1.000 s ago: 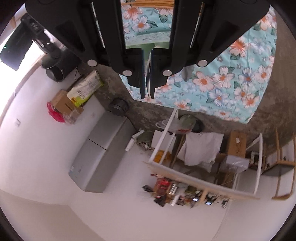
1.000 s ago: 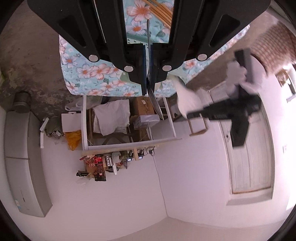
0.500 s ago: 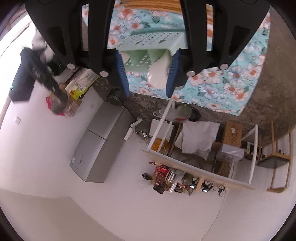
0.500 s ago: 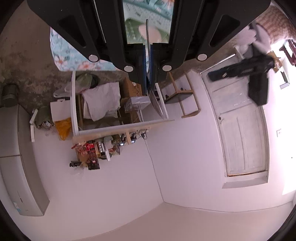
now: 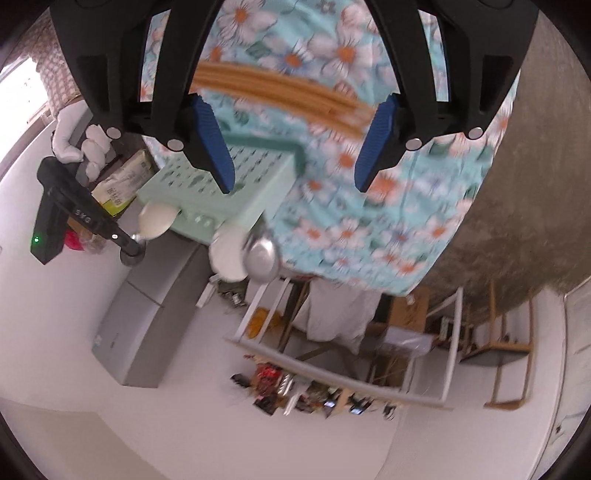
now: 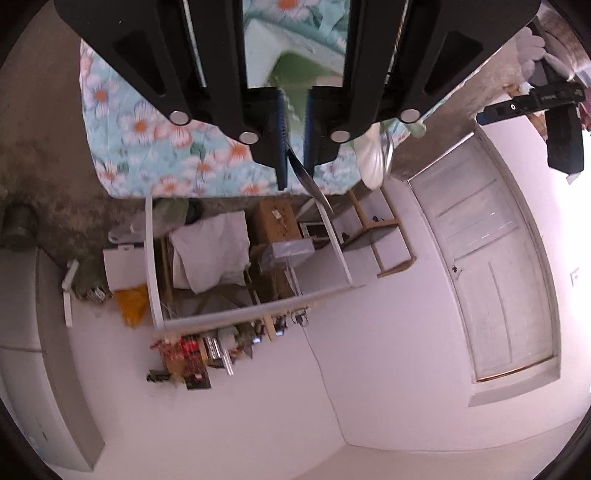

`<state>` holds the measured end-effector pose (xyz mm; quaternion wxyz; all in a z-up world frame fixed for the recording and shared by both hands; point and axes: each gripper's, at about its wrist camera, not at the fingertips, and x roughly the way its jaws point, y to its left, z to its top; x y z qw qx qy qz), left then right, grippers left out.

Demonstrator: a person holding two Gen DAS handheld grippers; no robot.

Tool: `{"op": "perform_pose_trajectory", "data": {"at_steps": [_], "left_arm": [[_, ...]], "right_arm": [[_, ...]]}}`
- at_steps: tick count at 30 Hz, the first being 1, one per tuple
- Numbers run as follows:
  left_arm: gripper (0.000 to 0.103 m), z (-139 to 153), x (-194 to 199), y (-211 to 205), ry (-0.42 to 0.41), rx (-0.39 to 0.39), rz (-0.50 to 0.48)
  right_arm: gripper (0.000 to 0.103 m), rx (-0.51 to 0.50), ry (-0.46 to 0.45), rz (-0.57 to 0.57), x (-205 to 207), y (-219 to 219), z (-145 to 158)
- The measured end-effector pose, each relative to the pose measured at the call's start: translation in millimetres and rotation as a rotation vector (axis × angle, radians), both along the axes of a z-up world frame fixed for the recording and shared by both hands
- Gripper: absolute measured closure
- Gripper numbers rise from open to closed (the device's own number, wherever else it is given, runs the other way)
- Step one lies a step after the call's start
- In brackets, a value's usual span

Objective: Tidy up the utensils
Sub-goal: 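Move the left gripper down to the wooden chopsticks on the quilt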

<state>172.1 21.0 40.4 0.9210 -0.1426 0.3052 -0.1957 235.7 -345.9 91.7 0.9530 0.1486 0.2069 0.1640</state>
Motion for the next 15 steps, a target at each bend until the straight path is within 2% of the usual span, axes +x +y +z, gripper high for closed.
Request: {"op": "perform_pose_trajectory", "data": {"at_steps": [1,3,5,11,15], "left_arm": [[0.039,-3.7,-1.0,2.3,0.009,0.001,0.004],[0.038,-8.9,-3.5,4.9,0.019,0.011,0.01],[0.038,-13.5,-7.6,4.9,0.027,0.019,0.014],[0.038,-19.6,-17.1,1.1,0.045,0.014,0.014],[0.038,-22.6,-24.5,0.9,0.064,0.026,0.027]], "right_arm": [[0.084,0.003,-0.001,-0.005,-4.1,-1.0,-0.8],[0.068,0.02,-0.016,-0.02,-14.5,-6.8,2.6],[0.061,0.032,-0.035,-0.032,-26.5,-12.4,8.6],[0.059,0.05,-0.046,-0.065,-61.8,-23.1,19.8],[0.059,0.076,-0.025,-0.056,-88.1,-19.5,11.5]]}}
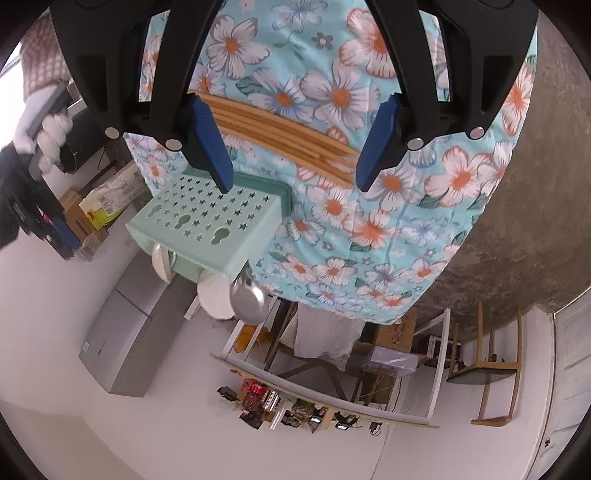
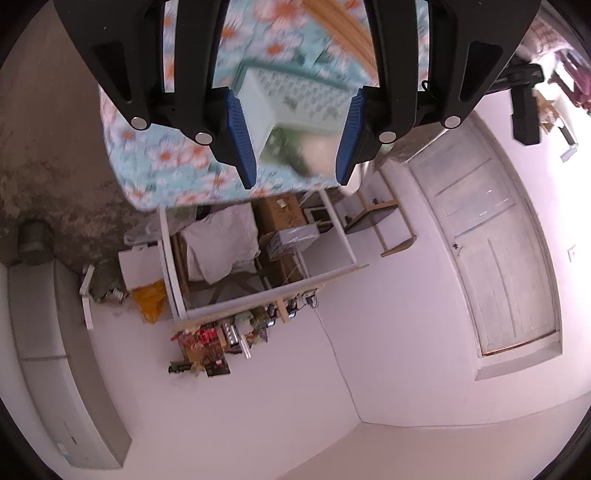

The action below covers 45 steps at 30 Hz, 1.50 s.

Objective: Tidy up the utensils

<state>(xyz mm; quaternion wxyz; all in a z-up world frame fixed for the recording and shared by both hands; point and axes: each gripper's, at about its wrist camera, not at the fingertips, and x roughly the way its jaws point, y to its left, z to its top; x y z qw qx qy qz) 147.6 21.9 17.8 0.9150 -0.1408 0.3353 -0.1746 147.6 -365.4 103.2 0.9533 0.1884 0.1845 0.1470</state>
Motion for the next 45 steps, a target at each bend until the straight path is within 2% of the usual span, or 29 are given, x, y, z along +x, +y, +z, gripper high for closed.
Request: {"op": "perform_pose_trajectory", "data": {"at_steps": [3,6,8,11,14,15,18,22,24,34,45], "left_arm": [[0.038,-9.5,-3.2,-1.1,0.05,0.01,0.008],[0.04,-27.9,-3.2,-2.9,0.135,-0.033,-0.007],[0.046,-40.8,-1.2,-3.6,0.195,-0.09,-0.02],[0.053,-60.8,5.4,-4.0,0.286,-0.202,-0.033],[0.06,-83.4,15.1,-0.8,0.373,-0.333,-0.027],[0.061,-93.9,19.2,2.2,0.405,-0.402,-0.014],[0.066,-111.7,27.0,8.1,0.437,-0.501,0.026],[0.092,-132.7,38.2,18.0,0.479,-0.613,0.084],[0.093,-140.3,41.1,22.4,0.492,-0.677,0.102],[0.096,-134.5,33.3,19.4,0.481,-0.68,0.1],[0.096,-120.5,-2.3,37.8,0.502,-0.677,0.11]], "right_arm": [[0.059,0.02,0.085,0.043,-12.1,12.7,-28.4],[0.059,0.043,0.231,0.086,-17.0,33.1,-70.2],[0.059,0.035,0.322,0.115,-17.5,48.5,-94.6],[0.059,-0.006,0.395,0.145,-17.9,66.6,-113.5],[0.059,-0.035,0.418,0.162,-15.9,74.5,-118.2],[0.059,-0.041,0.417,0.163,-15.9,75.4,-118.1],[0.059,-0.043,0.415,0.167,-14.5,74.8,-118.7],[0.059,-0.04,0.429,0.164,-11.0,74.5,-120.0],[0.059,-0.038,0.436,0.161,-9.9,73.9,-120.8],[0.059,-0.038,0.432,0.16,-11.8,72.1,-119.0],[0.059,-0.05,0.434,0.183,-8.7,78.0,-119.3]]}}
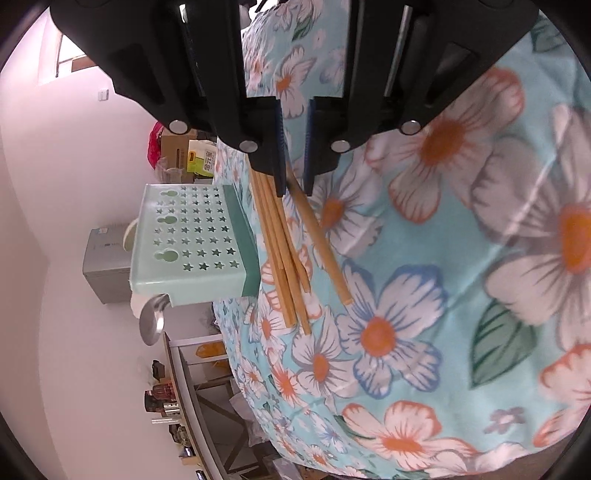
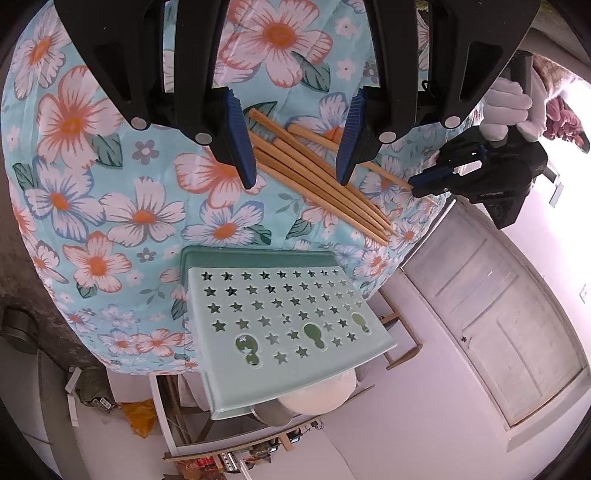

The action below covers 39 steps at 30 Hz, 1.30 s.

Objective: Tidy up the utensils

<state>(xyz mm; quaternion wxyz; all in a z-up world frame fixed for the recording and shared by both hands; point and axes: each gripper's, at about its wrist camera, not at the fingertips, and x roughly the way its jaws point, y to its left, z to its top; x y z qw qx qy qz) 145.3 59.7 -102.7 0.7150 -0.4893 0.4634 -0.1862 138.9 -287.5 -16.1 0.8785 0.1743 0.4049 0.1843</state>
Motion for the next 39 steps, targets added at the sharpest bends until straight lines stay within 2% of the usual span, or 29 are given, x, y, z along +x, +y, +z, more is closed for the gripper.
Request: {"op": "perform_pose_trajectory", "data": {"at_steps": [1,2,4,10,12,14,21,24,27,34,37,39], "left_arm": [[0.09,1.5,0.1,2.6,-0.008,0.005,0.007],[0.077,3.0,-0.4,5.4,-0.017,0.006,0.014],[0.062,5.8,0.9,12.7,-0.02,0.005,0.043],[0.065,-6.7,13.6,19.9,0.091,-0.029,0.097],[0.07,-8.1,17.2,18.4,0.116,-0.008,0.109],[0.077,-10.7,18.7,18.7,0.141,-0.008,0.126],[0.092,-21.9,16.4,24.3,0.205,-0.034,0.176],[0.092,-19.4,15.6,22.6,0.192,-0.015,0.177],[0.092,-15.6,14.3,20.2,0.167,0.016,0.163],[0.091,-3.8,8.4,14.3,0.061,0.132,0.11],[0.089,1.5,4.5,12.5,0.004,0.195,0.079],[0.088,5.9,2.0,10.7,-0.039,0.244,0.057]], "right_arm": [[0.059,-0.002,0.001,0.005,0.7,1.7,-0.3],[0.059,-0.007,0.004,0.01,1.7,3.8,-0.7],[0.059,-0.016,0.005,0.016,2.5,6.9,-0.7],[0.046,-0.069,0.008,-0.002,1.4,11.7,-2.0],[0.038,-0.113,0.011,-0.018,-1.0,12.2,-3.5],[0.035,-0.177,0.013,-0.03,-5.4,13.2,-6.5],[0.016,-0.374,0.03,0.013,-29.3,29.0,-33.3],[0.006,-0.396,0.018,-0.004,-33.2,30.9,-37.3],[0.006,-0.364,0.045,-0.006,-29.6,27.1,-38.8],[0.006,-0.298,0.043,-0.003,-31.3,20.5,-39.1],[0.006,-0.285,0.088,-0.015,-25.6,17.4,-32.3],[0.006,-0.274,0.072,-0.032,-21.8,16.2,-20.5]]}}
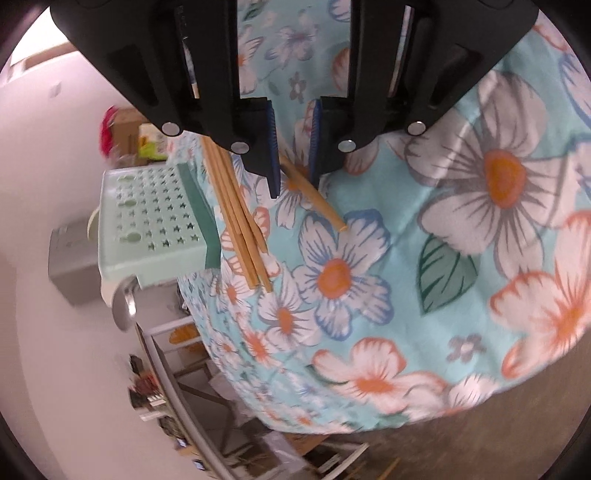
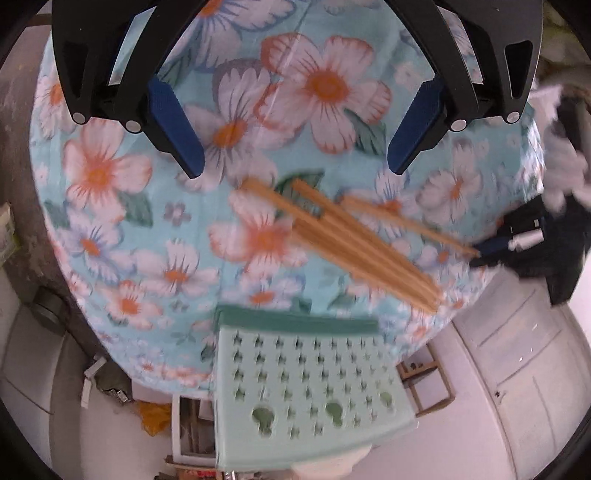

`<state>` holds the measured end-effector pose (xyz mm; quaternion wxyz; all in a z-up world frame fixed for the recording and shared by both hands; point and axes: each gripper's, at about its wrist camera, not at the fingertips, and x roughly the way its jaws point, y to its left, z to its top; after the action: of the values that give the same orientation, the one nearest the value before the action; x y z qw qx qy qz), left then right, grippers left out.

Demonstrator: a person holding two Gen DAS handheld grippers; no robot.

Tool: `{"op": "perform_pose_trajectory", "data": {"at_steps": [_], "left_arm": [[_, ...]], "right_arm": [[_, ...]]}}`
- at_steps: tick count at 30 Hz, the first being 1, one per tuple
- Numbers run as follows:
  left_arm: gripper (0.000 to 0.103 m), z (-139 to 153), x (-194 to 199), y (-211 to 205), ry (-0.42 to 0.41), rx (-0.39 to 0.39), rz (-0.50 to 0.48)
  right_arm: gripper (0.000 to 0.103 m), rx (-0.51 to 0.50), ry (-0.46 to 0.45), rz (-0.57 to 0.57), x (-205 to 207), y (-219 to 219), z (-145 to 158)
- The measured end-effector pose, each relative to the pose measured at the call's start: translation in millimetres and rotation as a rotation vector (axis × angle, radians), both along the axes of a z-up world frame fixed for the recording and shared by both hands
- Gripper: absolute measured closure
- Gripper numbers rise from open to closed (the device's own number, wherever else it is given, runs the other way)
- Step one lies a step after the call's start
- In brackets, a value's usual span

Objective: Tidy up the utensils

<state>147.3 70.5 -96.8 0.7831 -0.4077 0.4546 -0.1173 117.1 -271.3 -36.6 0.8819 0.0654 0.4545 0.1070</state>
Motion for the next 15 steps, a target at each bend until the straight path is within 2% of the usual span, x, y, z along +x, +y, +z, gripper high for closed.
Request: {"op": "perform_pose_trajectory", "data": {"at_steps": [4,7,10,12,13,15], "left_arm": [[0.086,7.1,-5.8,-2.4,-0.077,0.094,-0.05],[0.085,8.2,-11.5,0.7,-0.116,0.116,-0.073],[0.084,7.0,-17.0,4.6,-0.146,0.117,-0.087],[0.084,6.7,-19.5,5.2,-0.161,0.115,-0.094],[0.084,6.6,-20.9,6.2,-0.169,0.114,-0.097],[0.084,5.8,-23.4,6.8,-0.185,0.111,-0.105]], "right_arm": [[0.006,0.025,-0.096,0.054,11.9,14.1,30.8],[0.011,0.046,-0.145,0.138,28.2,38.2,48.7],[0.02,0.029,-0.166,0.247,47.8,74.3,57.2],[0.031,-0.025,-0.18,0.348,60.7,105.8,57.1],[0.034,-0.049,-0.183,0.374,63.6,115.8,55.7],[0.048,-0.092,-0.172,0.426,75.2,136.0,51.8]]}}
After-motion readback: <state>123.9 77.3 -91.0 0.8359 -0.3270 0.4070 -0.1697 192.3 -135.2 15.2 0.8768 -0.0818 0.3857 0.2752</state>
